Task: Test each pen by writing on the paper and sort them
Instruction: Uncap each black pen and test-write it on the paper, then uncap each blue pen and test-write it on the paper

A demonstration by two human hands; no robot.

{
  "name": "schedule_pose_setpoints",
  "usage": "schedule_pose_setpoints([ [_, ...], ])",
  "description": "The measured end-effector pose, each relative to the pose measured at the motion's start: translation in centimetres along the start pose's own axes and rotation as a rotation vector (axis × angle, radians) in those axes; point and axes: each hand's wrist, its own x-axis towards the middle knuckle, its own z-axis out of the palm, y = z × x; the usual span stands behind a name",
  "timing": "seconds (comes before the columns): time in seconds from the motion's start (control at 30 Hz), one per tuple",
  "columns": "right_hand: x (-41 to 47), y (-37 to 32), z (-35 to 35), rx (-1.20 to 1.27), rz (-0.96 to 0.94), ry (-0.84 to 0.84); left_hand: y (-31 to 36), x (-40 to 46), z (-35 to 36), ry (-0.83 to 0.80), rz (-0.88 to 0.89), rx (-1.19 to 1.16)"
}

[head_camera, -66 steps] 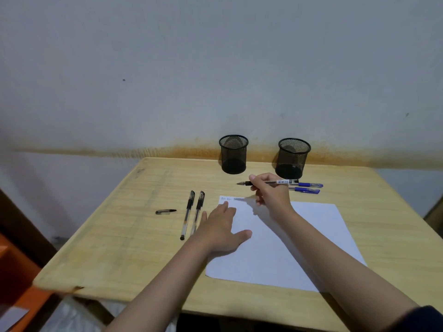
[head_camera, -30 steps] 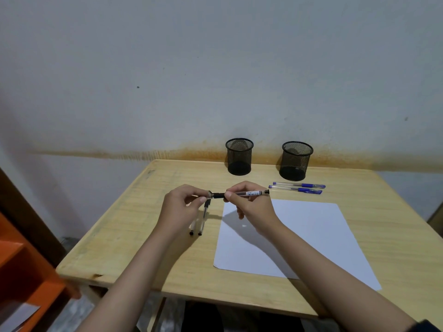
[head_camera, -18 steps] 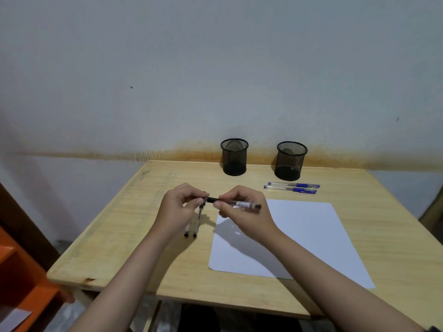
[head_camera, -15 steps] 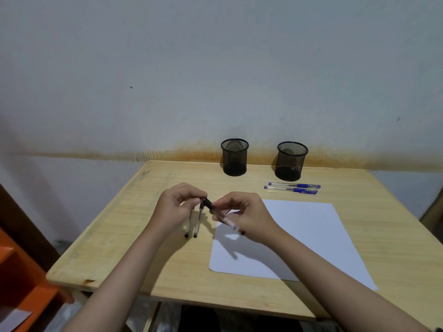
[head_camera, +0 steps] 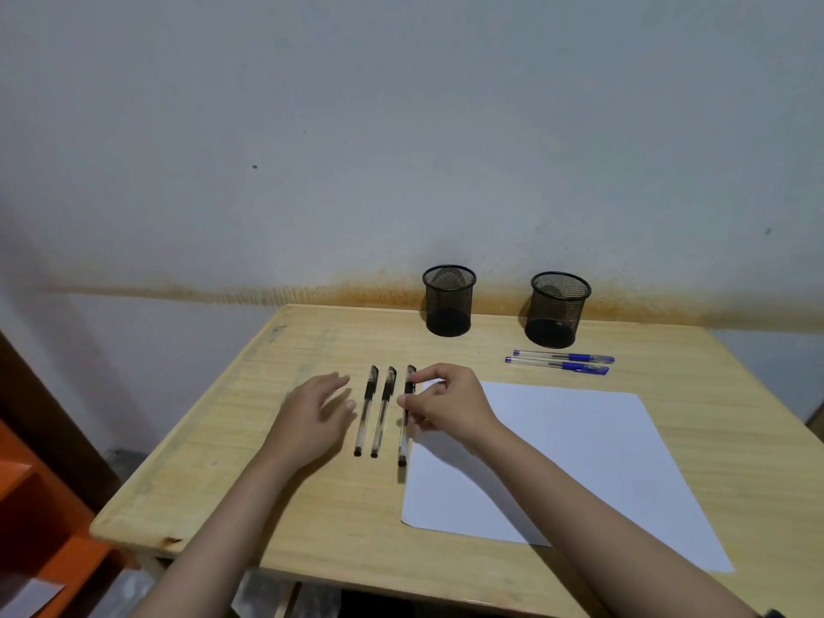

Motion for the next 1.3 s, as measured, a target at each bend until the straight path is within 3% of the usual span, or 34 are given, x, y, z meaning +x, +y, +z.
schedule_pose_setpoints([
  [0.07, 1.0, 0.3, 0.1, -0.043, 0.027, 0.035, -1.5, -0.2, -0.1, -0.049, -0.042, 0.202],
  [0.17, 2.3, 0.7, 0.6, -0.148, 0.034, 0.056, -2.0, -0.4, 0.2, -0.080, -0.043, 0.310],
  [0.53, 4.5, 0.9, 2.0, -0.373, 0.054, 0.033, -2.4, -0.4, 0.5, -0.067, -0.001, 0.348],
  [0.8, 4.7, 1.3, 2.0, -0.263, 0.004, 0.084, -2.4, -0.3, -0.4, -0.056, 0.000, 0.365],
  [0.93, 4.2, 1.1, -1.5, -0.340, -0.117, 0.203, -2.6, -0.3, -0.3, -0.054, -0.004, 0.369],
  [1.07, 3.7, 2.1, -9.3, -0.543, -0.135, 0.399, -1.5, -0.3, 1.4, -0.076, 0.028, 0.344],
  [1.3, 5.5, 4.5, -15.8, -0.952, -0.184, 0.457, -2.1, -0.3, 0.8, -0.058, 0.008, 0.333],
])
